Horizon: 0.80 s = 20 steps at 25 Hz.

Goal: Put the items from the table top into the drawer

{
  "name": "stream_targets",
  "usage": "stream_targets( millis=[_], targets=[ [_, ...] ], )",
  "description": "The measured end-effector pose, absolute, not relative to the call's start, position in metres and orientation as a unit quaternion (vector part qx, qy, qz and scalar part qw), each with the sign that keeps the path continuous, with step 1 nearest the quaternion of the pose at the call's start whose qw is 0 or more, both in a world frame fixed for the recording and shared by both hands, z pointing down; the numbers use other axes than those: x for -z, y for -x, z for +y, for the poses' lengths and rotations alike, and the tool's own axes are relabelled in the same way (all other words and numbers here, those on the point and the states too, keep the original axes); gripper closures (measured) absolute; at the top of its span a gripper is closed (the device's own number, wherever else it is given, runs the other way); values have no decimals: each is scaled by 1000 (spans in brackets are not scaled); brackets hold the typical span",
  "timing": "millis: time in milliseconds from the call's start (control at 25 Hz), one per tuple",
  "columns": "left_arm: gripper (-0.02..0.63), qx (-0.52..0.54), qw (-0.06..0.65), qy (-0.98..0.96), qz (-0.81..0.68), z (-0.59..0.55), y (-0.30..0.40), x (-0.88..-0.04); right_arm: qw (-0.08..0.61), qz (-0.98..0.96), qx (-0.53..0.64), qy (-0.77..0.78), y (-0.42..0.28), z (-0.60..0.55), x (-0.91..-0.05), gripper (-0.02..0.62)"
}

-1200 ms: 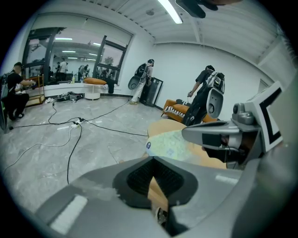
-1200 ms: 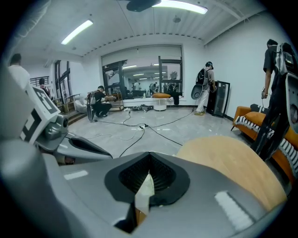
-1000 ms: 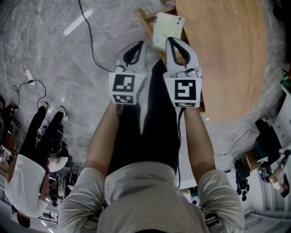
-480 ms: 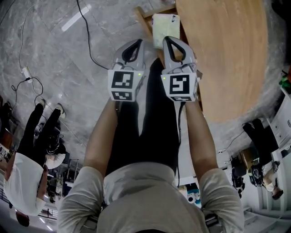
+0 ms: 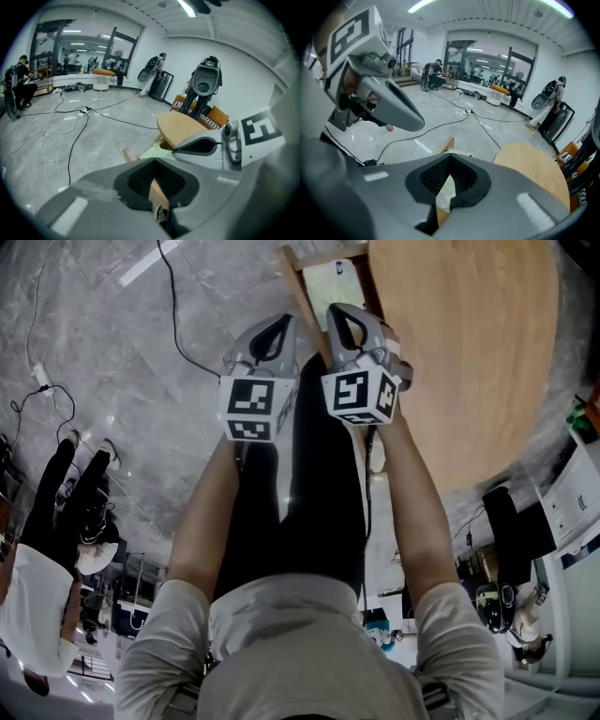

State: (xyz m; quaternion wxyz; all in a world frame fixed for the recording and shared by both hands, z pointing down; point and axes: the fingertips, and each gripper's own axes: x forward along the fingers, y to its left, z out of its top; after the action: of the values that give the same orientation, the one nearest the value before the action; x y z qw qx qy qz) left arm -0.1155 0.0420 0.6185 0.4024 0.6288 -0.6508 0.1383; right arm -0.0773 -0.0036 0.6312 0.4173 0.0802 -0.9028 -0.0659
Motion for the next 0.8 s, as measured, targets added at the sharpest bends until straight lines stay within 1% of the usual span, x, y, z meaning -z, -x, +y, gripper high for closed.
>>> stream_targets(
  millis=[320, 520, 800],
  targets=[
    [585, -132, 411, -618, -657, 39, 120, -642, 445, -893, 50, -42, 82, 9, -670, 589],
    [585, -129, 422, -610, -659, 44, 115, -652, 467, -883, 13, -45, 67, 15, -694, 589],
    [586, -126, 423, -611, -657, 42, 111, -652, 461, -884, -23, -75, 65, 13, -706, 588]
  ],
)
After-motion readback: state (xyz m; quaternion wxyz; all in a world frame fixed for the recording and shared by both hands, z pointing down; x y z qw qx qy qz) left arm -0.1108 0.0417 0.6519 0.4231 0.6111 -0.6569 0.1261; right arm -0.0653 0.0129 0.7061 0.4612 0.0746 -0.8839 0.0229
